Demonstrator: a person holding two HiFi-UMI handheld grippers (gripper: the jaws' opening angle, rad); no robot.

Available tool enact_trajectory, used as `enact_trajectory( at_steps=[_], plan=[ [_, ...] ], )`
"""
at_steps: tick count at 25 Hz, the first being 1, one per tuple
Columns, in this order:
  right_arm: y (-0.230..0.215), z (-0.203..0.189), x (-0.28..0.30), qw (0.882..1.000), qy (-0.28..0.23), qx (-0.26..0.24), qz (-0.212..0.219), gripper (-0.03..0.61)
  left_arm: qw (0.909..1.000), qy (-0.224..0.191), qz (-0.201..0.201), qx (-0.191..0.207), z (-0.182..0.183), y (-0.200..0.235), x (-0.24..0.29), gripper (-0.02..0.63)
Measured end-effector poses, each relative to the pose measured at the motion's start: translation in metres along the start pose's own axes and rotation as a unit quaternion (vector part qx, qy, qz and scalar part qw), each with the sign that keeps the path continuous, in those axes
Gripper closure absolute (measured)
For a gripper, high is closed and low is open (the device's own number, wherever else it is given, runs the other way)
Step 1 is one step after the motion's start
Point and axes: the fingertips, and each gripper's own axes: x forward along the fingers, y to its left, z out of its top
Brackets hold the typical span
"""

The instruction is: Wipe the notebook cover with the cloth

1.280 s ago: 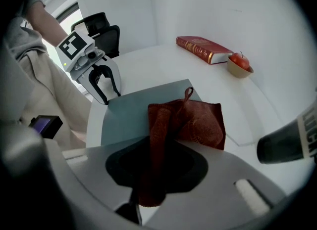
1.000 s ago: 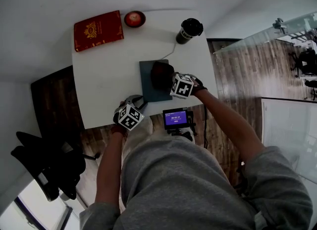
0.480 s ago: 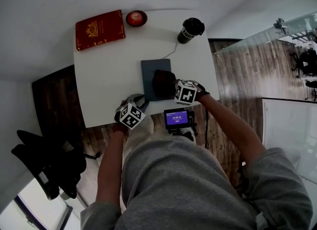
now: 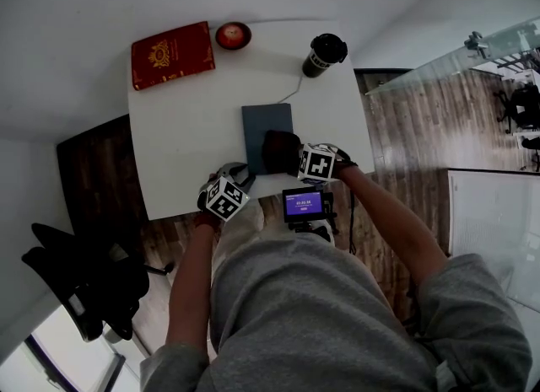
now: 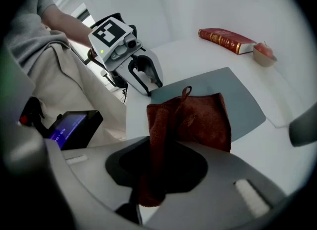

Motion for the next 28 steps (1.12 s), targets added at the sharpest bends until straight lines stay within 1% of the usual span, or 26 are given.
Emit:
enact_trajectory(
  at_steps=[2,4,5,7,8,9,11,12,13,14,16,17,18,19,21,23,24,25,26,27,28],
  plan=[
    [-0.002,0.002,-0.002,1.000,-0.013,0.020,0.011,0.492,1.0000,0.000,-0.004,-0.002,0.000,0.000,0.001,0.471],
    [-0.008,0.004,-0.008,0.999,-0.031,0.038,0.009,0.489,0.9998,0.003,-0.017,-0.012,-0.001,0.000,0.000,0.471],
    [-0.013,0.009,-0.016,0.998,-0.048,0.048,-0.002,0.486,0.9996,0.006,-0.025,-0.015,-0.002,-0.002,-0.001,0.468],
    [-0.028,0.024,-0.039,0.991,-0.102,0.068,-0.043,0.483,0.9995,0.006,-0.031,-0.004,0.005,-0.002,-0.008,0.458],
    [-0.036,0.035,-0.056,0.985,-0.138,0.078,-0.069,0.483,0.9997,-0.003,-0.025,0.006,0.014,0.001,-0.014,0.459],
    [-0.044,0.046,-0.074,0.976,-0.176,0.088,-0.095,0.483,0.9996,-0.020,-0.014,0.013,0.027,0.006,-0.021,0.462],
    [-0.052,0.067,-0.112,0.951,-0.250,0.107,-0.144,0.481,0.9969,-0.076,0.017,0.010,0.063,0.019,-0.044,0.465],
    [-0.054,0.076,-0.131,0.937,-0.282,0.115,-0.169,0.480,0.9931,-0.111,0.038,0.002,0.084,0.027,-0.059,0.470],
    [-0.054,0.084,-0.149,0.923,-0.310,0.121,-0.193,0.479,0.9869,-0.150,0.061,-0.007,0.107,0.036,-0.077,0.479],
    [-0.053,0.092,-0.166,0.908,-0.337,0.125,-0.217,0.478,0.9783,-0.188,0.085,-0.017,0.129,0.045,-0.096,0.488],
    [-0.048,0.105,-0.198,0.877,-0.386,0.131,-0.256,0.476,0.9568,-0.256,0.132,-0.039,0.168,0.059,-0.134,0.503],
    [-0.045,0.110,-0.213,0.861,-0.408,0.134,-0.272,0.474,0.9462,-0.282,0.150,-0.049,0.184,0.064,-0.150,0.514],
    [-0.042,0.116,-0.227,0.846,-0.430,0.138,-0.284,0.472,0.9376,-0.301,0.163,-0.059,0.196,0.068,-0.164,0.529],
    [-0.039,0.121,-0.240,0.830,-0.451,0.144,-0.295,0.472,0.9309,-0.316,0.171,-0.066,0.205,0.070,-0.174,0.545],
    [-0.034,0.128,-0.263,0.800,-0.486,0.159,-0.312,0.471,0.9199,-0.338,0.186,-0.071,0.222,0.072,-0.192,0.573],
    [-0.029,0.132,-0.283,0.775,-0.514,0.166,-0.328,0.471,0.9086,-0.354,0.211,-0.069,0.235,0.071,-0.206,0.616],
    [-0.025,0.134,-0.291,0.765,-0.525,0.165,-0.335,0.471,0.9019,-0.361,0.227,-0.071,0.240,0.072,-0.212,0.620],
    [-0.023,0.137,-0.296,0.758,-0.532,0.163,-0.341,0.471,0.8947,-0.367,0.242,-0.078,0.243,0.073,-0.218,0.620],
    [-0.021,0.139,-0.300,0.754,-0.535,0.159,-0.346,0.472,0.8878,-0.372,0.257,-0.087,0.245,0.076,-0.222,0.618],
    [-0.019,0.141,-0.301,0.754,-0.534,0.155,-0.349,0.474,0.8823,-0.375,0.268,-0.096,0.245,0.078,-0.223,0.618],
    [-0.018,0.143,-0.300,0.757,-0.529,0.150,-0.352,0.476,0.8789,-0.376,0.275,-0.104,0.244,0.080,-0.224,0.618]
  ],
)
